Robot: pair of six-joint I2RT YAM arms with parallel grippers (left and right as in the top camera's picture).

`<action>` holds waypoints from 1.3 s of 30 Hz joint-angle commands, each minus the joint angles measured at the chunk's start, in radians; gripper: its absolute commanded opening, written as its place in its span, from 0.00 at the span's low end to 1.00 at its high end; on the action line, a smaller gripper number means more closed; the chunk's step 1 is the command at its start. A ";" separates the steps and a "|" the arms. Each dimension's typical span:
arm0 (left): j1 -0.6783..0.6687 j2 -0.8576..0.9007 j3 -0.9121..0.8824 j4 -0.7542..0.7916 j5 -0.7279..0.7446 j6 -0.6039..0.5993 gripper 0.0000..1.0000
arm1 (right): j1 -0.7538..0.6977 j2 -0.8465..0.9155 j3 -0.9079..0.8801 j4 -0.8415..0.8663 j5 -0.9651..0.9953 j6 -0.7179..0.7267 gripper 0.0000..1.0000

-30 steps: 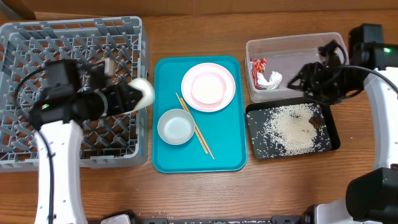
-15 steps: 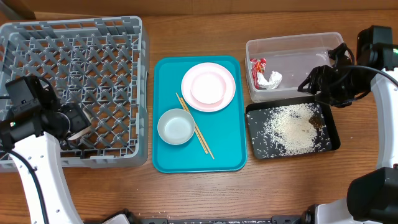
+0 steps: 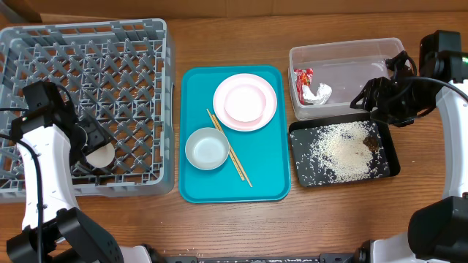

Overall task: Sort waste into correct bins and load items into the dishwasher
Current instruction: 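Carry the cup with the left gripper and set it in the dish rack, then release the cup and withdraw the left gripper from the rack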

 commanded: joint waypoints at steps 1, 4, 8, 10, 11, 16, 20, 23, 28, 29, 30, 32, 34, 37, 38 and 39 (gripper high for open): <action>0.004 0.000 0.021 0.024 0.059 0.002 0.22 | 0.002 -0.034 0.002 0.003 0.007 -0.010 0.62; 0.004 -0.002 0.031 0.023 0.094 0.004 0.10 | 0.002 -0.034 0.002 0.004 0.007 -0.010 0.62; 0.004 -0.003 0.067 -0.010 0.128 0.009 0.06 | 0.002 -0.034 0.002 0.004 0.007 -0.010 0.62; 0.004 -0.003 0.101 -0.042 0.136 0.009 0.04 | 0.002 -0.034 0.002 0.005 0.007 -0.010 0.62; 0.004 -0.003 0.121 -0.057 0.135 0.009 0.04 | 0.002 -0.034 0.002 0.005 0.007 -0.010 0.61; 0.004 -0.003 0.194 -0.097 0.135 0.009 0.04 | 0.002 -0.034 0.002 0.004 0.007 -0.010 0.61; 0.003 0.003 0.173 -0.072 0.124 0.009 0.04 | 0.002 -0.034 0.002 0.004 0.007 -0.010 0.61; 0.003 0.019 0.146 -0.054 0.124 0.009 0.08 | 0.002 -0.034 0.002 0.002 0.007 -0.010 0.62; 0.003 0.057 0.092 -0.015 0.127 0.009 0.12 | 0.002 -0.034 0.002 0.000 0.007 -0.010 0.62; 0.003 0.067 0.089 -0.015 0.127 0.009 0.16 | 0.002 -0.034 0.002 0.000 0.007 -0.010 0.62; 0.002 0.079 0.089 -0.017 0.127 0.009 0.22 | 0.002 -0.034 0.002 0.000 0.007 -0.010 0.61; 0.002 0.103 0.089 -0.024 0.128 0.009 0.49 | 0.002 -0.034 0.002 -0.001 0.007 -0.010 0.61; 0.002 0.121 0.089 -0.032 0.128 0.009 0.80 | 0.002 -0.034 0.002 -0.001 0.007 -0.010 0.62; 0.002 0.112 0.096 -0.040 0.148 0.008 1.00 | 0.002 -0.034 0.002 -0.004 0.007 -0.010 0.61; 0.002 0.101 0.103 -0.045 0.167 0.008 1.00 | 0.002 -0.034 0.002 -0.004 0.007 -0.010 0.61; 0.001 0.090 0.108 -0.047 0.182 0.008 1.00 | 0.002 -0.034 0.002 -0.004 0.007 -0.010 0.62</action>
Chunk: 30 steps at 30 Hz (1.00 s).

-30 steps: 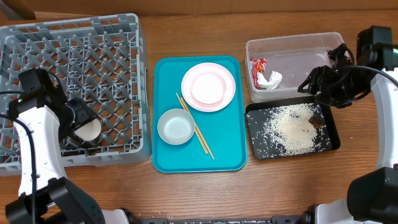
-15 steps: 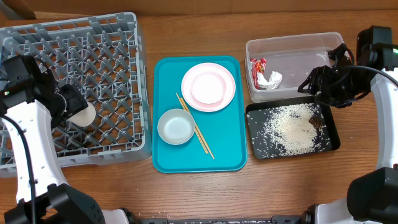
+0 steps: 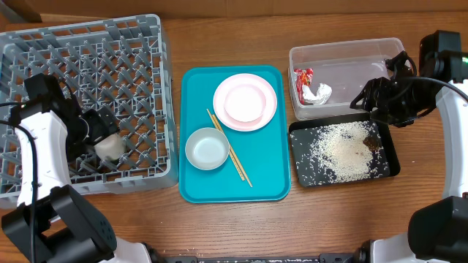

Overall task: Sort waste into correct bins and load items into the dishwasher
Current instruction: 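Release the cup and withdraw the left gripper from the rack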

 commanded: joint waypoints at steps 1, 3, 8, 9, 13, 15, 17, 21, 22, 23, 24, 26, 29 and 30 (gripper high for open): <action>0.000 -0.048 0.028 -0.011 0.068 0.007 1.00 | 0.002 -0.033 0.002 -0.001 0.006 -0.008 0.61; -0.005 -0.084 0.040 -0.016 0.084 0.008 1.00 | 0.002 -0.033 0.002 -0.001 0.006 -0.008 0.62; -0.066 -0.199 0.045 -0.019 0.087 0.006 1.00 | 0.002 -0.033 0.002 -0.002 0.006 -0.008 0.62; -0.089 -0.216 0.045 -0.019 0.088 -0.004 0.99 | 0.002 -0.033 0.002 -0.002 0.006 -0.008 0.61; -0.232 -0.240 0.043 -0.048 0.117 -0.019 0.75 | 0.002 -0.033 0.002 -0.001 0.006 -0.008 0.61; -0.318 -0.231 0.028 -0.044 0.115 -0.019 0.46 | 0.002 -0.033 0.002 -0.002 0.006 -0.008 0.61; -0.381 -0.212 0.018 -0.039 0.109 -0.019 0.20 | 0.002 -0.033 0.002 -0.002 0.006 -0.008 0.62; -0.499 -0.140 0.016 -0.026 0.095 -0.019 0.07 | 0.002 -0.033 0.002 -0.002 0.006 -0.008 0.61; -0.529 -0.112 0.016 -0.026 0.074 -0.019 0.05 | 0.002 -0.033 0.002 -0.003 0.006 -0.008 0.61; -0.550 -0.091 0.016 -0.029 0.057 -0.019 0.04 | 0.002 -0.033 0.002 -0.005 0.006 -0.008 0.62; -0.572 -0.067 0.016 -0.034 0.044 -0.019 0.04 | 0.002 -0.033 0.002 -0.006 0.006 -0.008 0.62; -0.597 -0.029 0.016 -0.045 0.039 -0.019 0.04 | 0.002 -0.033 0.002 -0.009 0.006 -0.008 0.61; -0.616 0.025 0.016 -0.091 0.011 -0.024 0.04 | 0.002 -0.033 0.002 -0.012 0.006 -0.008 0.62; -0.618 0.040 0.016 -0.115 -0.006 -0.044 0.04 | 0.002 -0.033 0.002 -0.012 0.006 -0.008 0.62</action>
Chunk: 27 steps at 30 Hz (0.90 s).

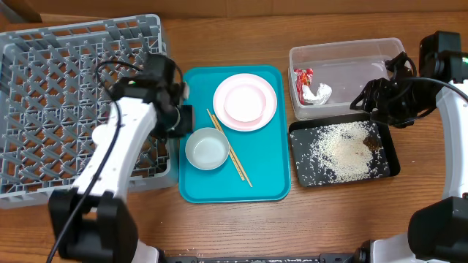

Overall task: Sort waste into correct bins and load items into the dishwasher
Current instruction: 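Release the cup and withdraw the left gripper from the rack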

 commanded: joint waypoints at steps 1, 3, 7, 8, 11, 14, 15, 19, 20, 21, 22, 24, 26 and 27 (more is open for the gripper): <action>-0.006 0.047 -0.010 -0.057 -0.077 -0.040 0.04 | 0.002 -0.032 0.002 0.000 0.006 -0.005 0.62; -0.005 0.056 -0.010 -0.095 -0.111 -0.056 0.04 | 0.002 -0.032 0.002 0.000 0.006 -0.005 0.61; -0.005 0.057 -0.010 -0.146 -0.132 -0.066 0.04 | 0.002 -0.032 0.002 0.000 0.006 -0.005 0.62; -0.005 0.057 -0.010 -0.161 -0.133 -0.066 0.04 | 0.002 -0.032 0.002 0.000 0.006 -0.005 0.62; -0.005 0.057 -0.010 -0.206 -0.137 -0.066 0.06 | 0.002 -0.032 0.002 0.000 0.006 -0.005 0.62; -0.005 0.057 -0.010 -0.239 -0.190 -0.079 0.05 | 0.002 -0.032 0.002 -0.001 0.006 -0.005 0.62; -0.005 0.057 -0.010 -0.246 -0.210 -0.088 0.06 | 0.002 -0.032 0.002 -0.001 0.006 -0.005 0.62; -0.005 0.057 -0.010 -0.257 -0.233 -0.092 0.06 | 0.002 -0.032 0.002 -0.001 0.006 -0.005 0.62; -0.005 0.057 -0.010 -0.256 -0.232 -0.092 0.06 | 0.002 -0.032 0.002 -0.001 0.006 -0.005 0.62; -0.005 0.057 -0.010 -0.252 -0.224 -0.092 0.04 | 0.002 -0.032 0.002 -0.001 0.006 -0.005 0.62; -0.005 0.057 -0.010 -0.247 -0.206 -0.090 0.04 | 0.002 -0.032 0.002 0.000 0.006 -0.005 0.61; -0.008 0.057 -0.010 -0.237 -0.179 -0.063 0.04 | 0.002 -0.032 0.002 -0.001 0.006 -0.005 0.62; -0.007 0.057 -0.010 -0.238 -0.182 -0.063 0.04 | 0.002 -0.032 0.002 -0.001 0.006 -0.005 0.62; -0.007 0.057 -0.010 -0.238 -0.180 -0.066 0.04 | 0.002 -0.032 0.002 -0.001 0.006 -0.005 0.61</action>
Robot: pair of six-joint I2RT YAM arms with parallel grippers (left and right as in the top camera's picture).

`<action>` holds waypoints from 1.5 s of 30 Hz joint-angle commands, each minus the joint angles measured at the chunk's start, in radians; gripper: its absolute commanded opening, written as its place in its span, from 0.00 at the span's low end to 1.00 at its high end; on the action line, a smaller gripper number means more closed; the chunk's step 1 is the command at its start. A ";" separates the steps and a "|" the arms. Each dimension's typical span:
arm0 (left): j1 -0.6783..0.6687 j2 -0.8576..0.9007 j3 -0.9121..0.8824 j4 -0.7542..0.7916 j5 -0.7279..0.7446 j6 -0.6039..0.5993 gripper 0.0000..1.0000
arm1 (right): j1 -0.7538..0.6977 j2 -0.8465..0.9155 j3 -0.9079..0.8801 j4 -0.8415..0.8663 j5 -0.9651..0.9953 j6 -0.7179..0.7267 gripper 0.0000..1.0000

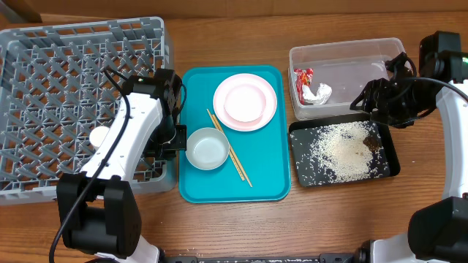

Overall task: Sort waste into correct bins and load items into the dishwasher
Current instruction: 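Release the cup and withdraw the left gripper from the rack, then move the left gripper to the white saucer and grasp its rim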

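A teal tray (267, 186) holds a pink plate (245, 102) stacked on a white one, a pale bowl (207, 148) and two chopsticks (235, 159). The grey dish rack (44, 73) at left has a small white cup (99, 136) lying in it. My left gripper (176, 137) hangs at the tray's left edge, right beside the bowl's rim; its jaws are not clear from above. My right gripper (363, 97) hovers over the border between the clear bin (344, 55) and the black tray (303, 172); its fingers are too dark to read.
The clear bin holds a red-and-white wrapper (303, 76) and a crumpled white wad (319, 93). Scattered rice (340, 152) and a brown scrap (371, 143) lie in the black tray. The left arm's white links cross the rack's right side.
My left gripper has shifted down along the tray's left edge, from level with the plate to beside the bowl. The white cup now shows in the rack. The right arm is unchanged.
My left gripper was low in the rack's front left at the white cup, then slightly higher with the cup at its tip, and the rack had shifted a little. Then the arm was at the tray's left edge. Now the cup lies in the rack and the gripper is by the bowl.
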 commanded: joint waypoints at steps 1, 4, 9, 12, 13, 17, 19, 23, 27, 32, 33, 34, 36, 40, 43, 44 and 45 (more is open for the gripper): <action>0.000 0.000 -0.003 0.000 0.008 0.004 0.04 | 0.002 -0.032 0.002 0.003 0.007 -0.004 0.61; 0.000 0.000 -0.003 -0.006 0.004 0.004 0.05 | 0.002 -0.032 0.002 0.003 0.007 -0.004 0.62; 0.000 0.000 -0.003 -0.044 -0.013 0.004 0.09 | 0.002 -0.032 0.002 0.002 0.006 -0.004 0.62; 0.000 0.000 -0.003 -0.068 -0.037 -0.005 0.09 | 0.002 -0.032 0.002 0.003 0.006 -0.004 0.62; 0.000 0.000 -0.003 -0.070 -0.042 -0.007 0.10 | 0.002 -0.032 0.002 0.003 0.006 -0.004 0.61; 0.000 0.000 -0.003 -0.072 -0.048 -0.007 0.10 | 0.002 -0.032 0.002 0.002 0.006 -0.004 0.62; 0.000 0.000 -0.003 -0.069 -0.047 -0.007 0.09 | 0.002 -0.032 0.002 0.002 0.006 -0.004 0.62; -0.002 0.000 -0.001 -0.038 -0.011 0.006 0.05 | 0.002 -0.032 0.002 0.003 0.006 -0.004 0.62; -0.004 -0.006 0.026 0.012 0.098 0.038 0.04 | 0.002 -0.032 0.002 0.002 0.007 -0.004 0.62; -0.051 -0.046 0.082 0.084 0.117 0.034 0.06 | 0.002 -0.032 0.002 0.002 0.016 -0.004 0.63; -0.067 -0.054 0.090 0.101 0.117 0.034 0.08 | 0.002 -0.032 0.002 0.001 0.027 -0.004 0.66; -0.089 -0.065 0.095 0.123 0.117 0.034 0.11 | 0.002 -0.032 0.002 0.000 0.035 -0.004 0.67; -0.132 -0.080 0.097 0.168 0.117 0.034 0.14 | 0.002 -0.032 0.002 -0.002 0.051 -0.004 0.72; -0.217 -0.079 0.091 0.255 0.118 0.034 0.91 | 0.002 -0.032 0.002 -0.002 0.051 -0.004 0.91; -0.263 -0.069 0.089 0.298 0.153 0.039 1.00 | 0.002 -0.032 0.002 0.000 0.051 -0.004 0.96; -0.274 -0.065 0.088 0.309 0.162 0.039 1.00 | 0.002 -0.032 0.002 0.000 0.051 -0.004 0.96; -0.286 -0.061 0.088 0.322 0.167 0.038 1.00 | 0.002 -0.032 0.002 0.000 0.051 -0.004 0.96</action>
